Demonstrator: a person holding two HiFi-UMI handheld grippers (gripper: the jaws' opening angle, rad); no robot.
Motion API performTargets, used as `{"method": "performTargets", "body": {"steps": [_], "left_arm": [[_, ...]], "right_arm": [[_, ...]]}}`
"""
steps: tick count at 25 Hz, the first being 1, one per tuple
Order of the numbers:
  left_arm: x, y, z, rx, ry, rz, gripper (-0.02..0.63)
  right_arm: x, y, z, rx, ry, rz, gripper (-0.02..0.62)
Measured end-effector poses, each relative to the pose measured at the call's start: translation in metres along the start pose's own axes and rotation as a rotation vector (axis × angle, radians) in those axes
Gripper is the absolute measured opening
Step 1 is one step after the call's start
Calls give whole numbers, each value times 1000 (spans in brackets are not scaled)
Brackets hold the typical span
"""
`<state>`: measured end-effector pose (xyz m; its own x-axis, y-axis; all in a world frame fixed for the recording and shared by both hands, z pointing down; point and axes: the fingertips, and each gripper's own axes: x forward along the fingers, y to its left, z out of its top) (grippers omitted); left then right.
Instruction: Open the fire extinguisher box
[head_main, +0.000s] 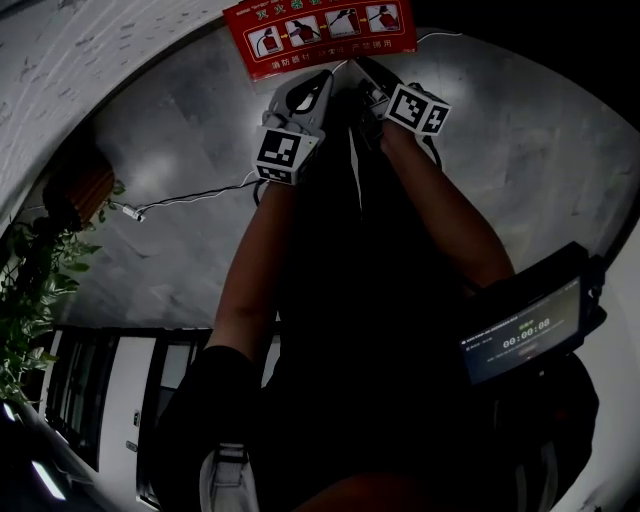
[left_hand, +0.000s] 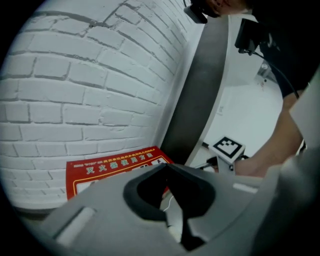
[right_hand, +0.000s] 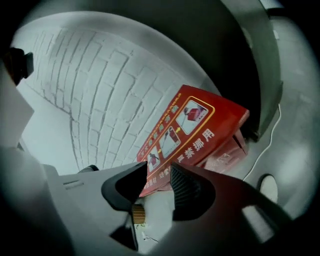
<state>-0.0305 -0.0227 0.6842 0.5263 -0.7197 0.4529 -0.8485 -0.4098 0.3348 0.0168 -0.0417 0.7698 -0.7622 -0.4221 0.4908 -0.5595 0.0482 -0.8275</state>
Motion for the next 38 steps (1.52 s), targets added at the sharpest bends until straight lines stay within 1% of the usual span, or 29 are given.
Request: {"method": "performTargets", "body": {"steps": [3, 5, 8, 13, 16, 20, 26, 30, 35, 38], "left_arm": [[3, 1, -8, -4, 2, -13, 2], [5, 3, -12, -7, -1, -15, 2], [7, -1, -10, -15, -7, -16, 2], [2, -6, -10, -38, -7, -23, 2], [-2, -11, -13, -48, -8, -24, 2], [-4, -14, -13, -58, -13, -22, 2], [-9, -11, -15, -63, -14, -10, 2], [-13, -10, -13, -63, -27, -10, 2], [-14, -2, -9, -52, -44, 3, 2], [-13, -4, -7, -46, -49, 4, 2]], "right_arm": [[5, -27, -12, 118, -27, -28, 147], [10, -42, -19, 177, -39, -43, 152], [11, -54, -19, 221, -49, -48, 155], [19, -61, -22, 283, -59, -35, 163], [21, -62, -20, 280, -62, -40, 163], [24, -60, -15, 271, -71, -29, 126], [20, -54, -13, 267, -89, -7, 110], [10, -39, -8, 252, -105, 24, 103], [4, -8, 4, 194, -127, 87, 100], [-2, 8, 9, 163, -141, 121, 101]]}}
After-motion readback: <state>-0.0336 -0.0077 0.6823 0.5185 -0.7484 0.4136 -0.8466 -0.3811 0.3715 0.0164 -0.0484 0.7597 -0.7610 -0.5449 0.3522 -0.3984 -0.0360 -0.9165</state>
